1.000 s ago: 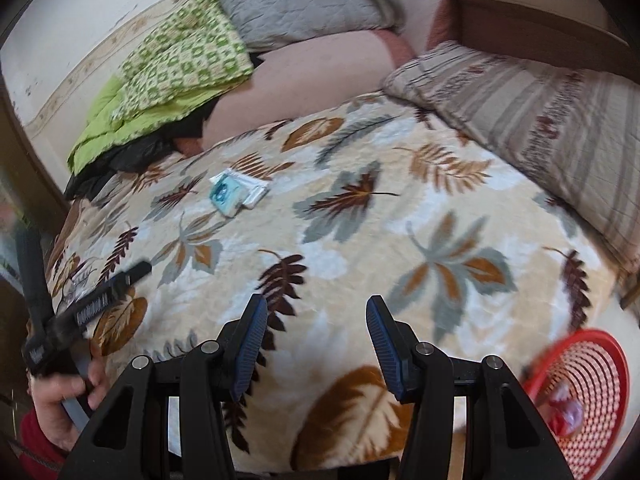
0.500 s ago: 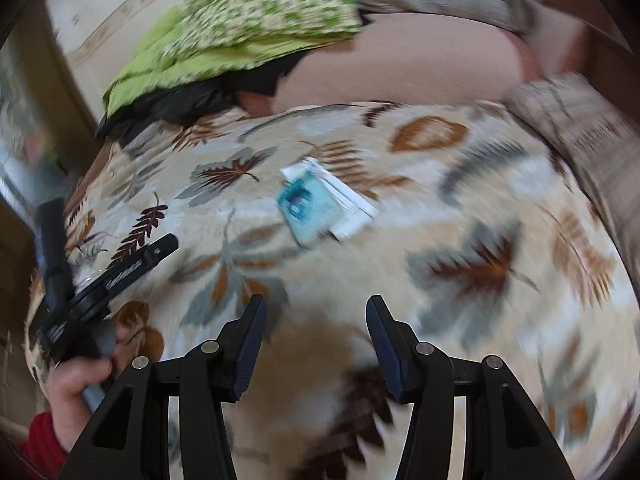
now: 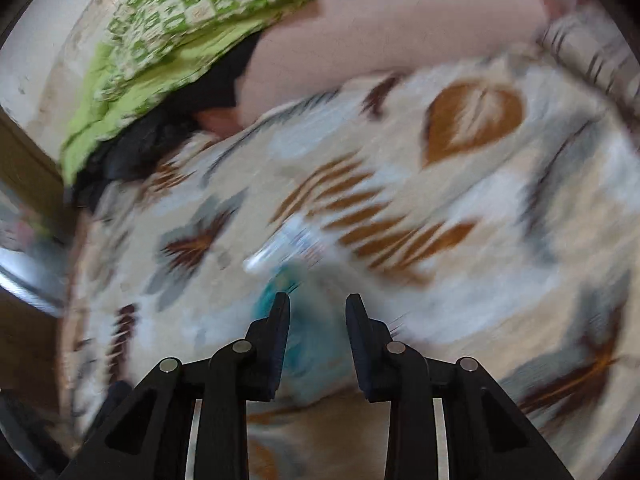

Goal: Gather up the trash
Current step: 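Grasp the white medicine box with the right tool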

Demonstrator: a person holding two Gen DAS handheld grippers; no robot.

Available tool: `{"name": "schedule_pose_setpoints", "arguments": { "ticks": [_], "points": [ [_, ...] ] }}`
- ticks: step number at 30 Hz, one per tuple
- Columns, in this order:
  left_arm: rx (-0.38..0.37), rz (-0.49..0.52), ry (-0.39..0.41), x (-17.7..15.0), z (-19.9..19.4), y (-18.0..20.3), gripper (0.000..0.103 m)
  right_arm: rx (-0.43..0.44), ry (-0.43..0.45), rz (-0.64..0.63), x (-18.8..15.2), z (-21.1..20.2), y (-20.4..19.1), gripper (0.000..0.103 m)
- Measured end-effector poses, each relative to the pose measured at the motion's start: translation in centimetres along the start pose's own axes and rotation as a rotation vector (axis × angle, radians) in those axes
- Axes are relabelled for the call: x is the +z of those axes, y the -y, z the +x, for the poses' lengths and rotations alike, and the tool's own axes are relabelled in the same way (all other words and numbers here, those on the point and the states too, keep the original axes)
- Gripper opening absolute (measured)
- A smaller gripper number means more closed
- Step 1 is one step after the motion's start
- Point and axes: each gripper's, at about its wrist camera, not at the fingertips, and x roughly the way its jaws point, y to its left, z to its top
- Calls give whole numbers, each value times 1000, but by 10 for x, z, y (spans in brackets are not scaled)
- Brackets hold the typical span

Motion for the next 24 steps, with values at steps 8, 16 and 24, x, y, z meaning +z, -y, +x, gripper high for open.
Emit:
{"name": "schedule_pose_setpoints", "arguments": {
  "ticks": [8,16,24],
  "points": [
    [-2,-36,-10,-3,2,-5,69,-1,67,-121,-1,-31,-22,49],
    [-2,-28,-7,-2,5,-1,69,-237,-39,-347,6,4,-13,62],
    [-28,-4,6,-1,6,5,69,-307,-72,-566,1,26,-27,72]
  ]
}}
